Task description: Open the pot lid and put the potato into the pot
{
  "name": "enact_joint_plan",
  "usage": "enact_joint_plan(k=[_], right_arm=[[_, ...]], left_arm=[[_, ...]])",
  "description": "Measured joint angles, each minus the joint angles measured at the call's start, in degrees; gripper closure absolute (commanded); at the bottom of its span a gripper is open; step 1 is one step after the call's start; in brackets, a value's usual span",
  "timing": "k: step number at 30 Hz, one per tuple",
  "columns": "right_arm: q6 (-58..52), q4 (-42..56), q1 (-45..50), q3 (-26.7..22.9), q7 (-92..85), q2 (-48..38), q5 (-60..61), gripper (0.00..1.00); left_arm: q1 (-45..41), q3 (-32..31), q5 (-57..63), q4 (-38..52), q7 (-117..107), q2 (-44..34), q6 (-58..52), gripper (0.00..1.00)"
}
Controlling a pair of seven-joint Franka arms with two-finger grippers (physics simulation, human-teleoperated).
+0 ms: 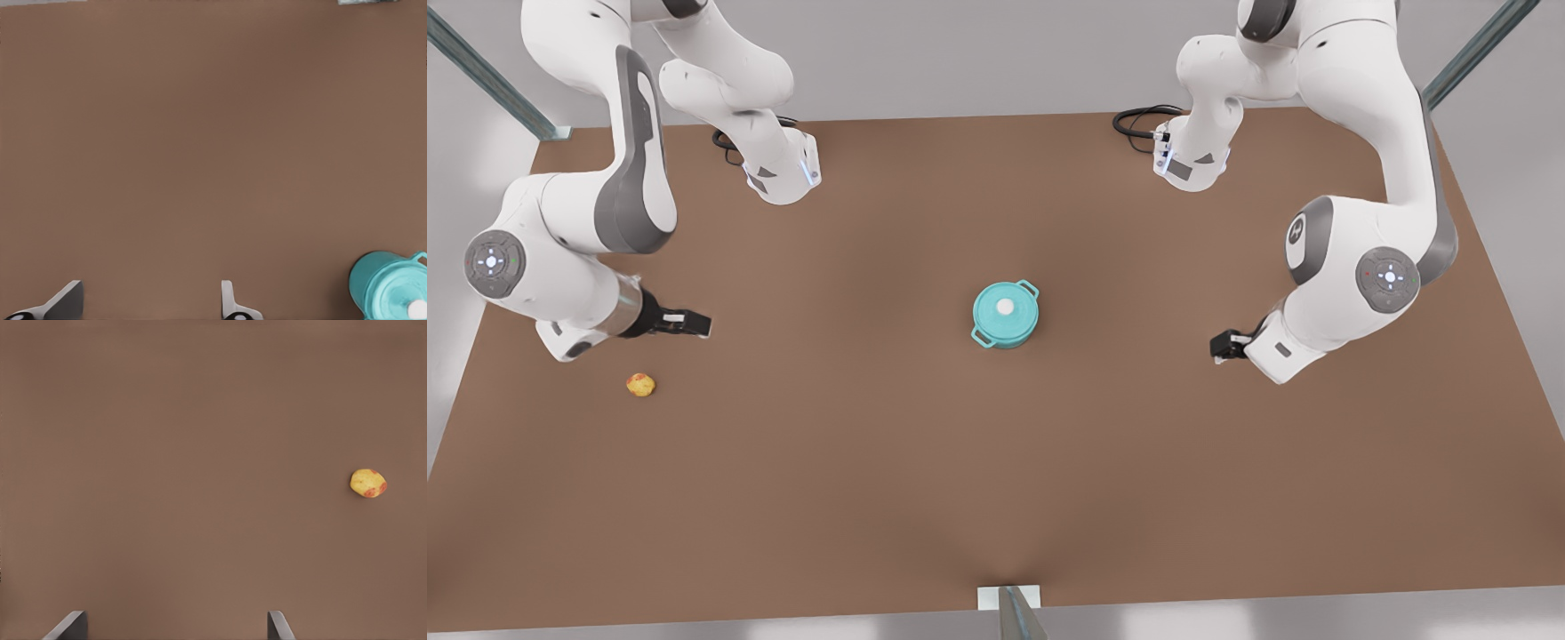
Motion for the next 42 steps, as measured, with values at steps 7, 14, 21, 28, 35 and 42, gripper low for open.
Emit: enact_joint_plan(k=[7, 14, 21, 28, 35, 42], right_arm=[[6.3, 0.6, 0.1, -0.1, -1.9, 0.2, -0.8, 0.00], [6.9, 2.1, -0.6, -0.4, -13.3, 3.3, -5.8, 0.00], [21.4, -13.8, -6.5, -0.9, -25.4, 3.7, -7.0, 0.00], [36.6, -11.2, -7.0, -0.9, -37.9, 11.9, -8.2, 0.00], [33.7, -10.6, -8.0, -0.9, -47.9, 14.2, -13.6, 0.00], [29.7, -14.1, -12.2, -1.1, -54.8, 12.2, -18.7, 0.00]], left_arm=[[-3.9, -7.0, 0.7, 1.3, -1.6, 0.3, 2.6, 0.00], [-18.8, -8.6, 4.8, 10.5, -13.8, 16.3, 5.5, 0.00], [-27.8, -8.6, 5.6, 0.8, -28.9, 14.9, 13.9, 0.00], [-31.3, -8.5, 6.7, -11.1, -42.1, 14.1, 25.2, 0.00], [-32.6, -8.5, 10.7, -14.8, -51.5, 14.1, 32.1, 0.00], [-33.1, -8.5, 12.5, -18.5, -58.0, 13.2, 36.4, 0.00]])
